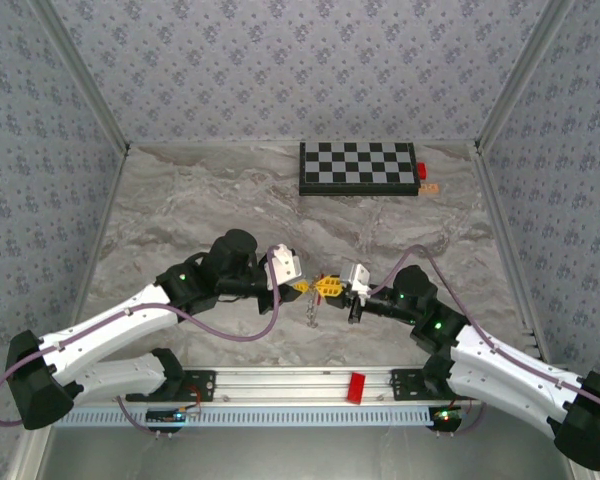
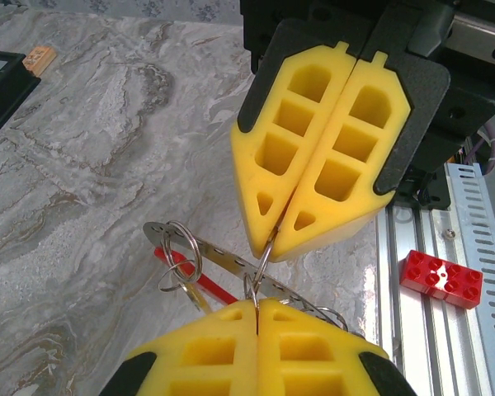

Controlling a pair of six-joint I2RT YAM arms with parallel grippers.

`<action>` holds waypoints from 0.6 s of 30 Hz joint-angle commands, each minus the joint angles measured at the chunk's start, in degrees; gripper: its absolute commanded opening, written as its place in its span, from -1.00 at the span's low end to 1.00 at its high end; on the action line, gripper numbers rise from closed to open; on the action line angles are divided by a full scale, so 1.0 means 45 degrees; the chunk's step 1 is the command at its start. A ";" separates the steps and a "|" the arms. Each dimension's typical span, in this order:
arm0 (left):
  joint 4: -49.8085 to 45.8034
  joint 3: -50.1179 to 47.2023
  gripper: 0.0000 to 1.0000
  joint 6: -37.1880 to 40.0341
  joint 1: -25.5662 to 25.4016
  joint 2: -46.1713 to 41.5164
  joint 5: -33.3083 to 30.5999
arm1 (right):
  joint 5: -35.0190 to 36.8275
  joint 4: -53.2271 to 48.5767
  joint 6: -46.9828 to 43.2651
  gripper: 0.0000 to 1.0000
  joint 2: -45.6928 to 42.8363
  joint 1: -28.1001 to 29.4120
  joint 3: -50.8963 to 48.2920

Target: Put the keys on the keyring

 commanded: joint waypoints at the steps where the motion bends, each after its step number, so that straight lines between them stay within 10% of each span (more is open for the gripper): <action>1: 0.0333 0.0410 -1.00 0.0092 -0.0120 -0.0244 0.0407 | 0.0251 -0.0185 -0.0131 -1.00 -0.0020 0.0034 0.0277; 18: 0.0089 0.0594 -1.00 0.0270 -0.0242 0.0011 0.0091 | 0.0824 -0.0577 0.0310 -1.00 0.0006 -0.0160 0.0457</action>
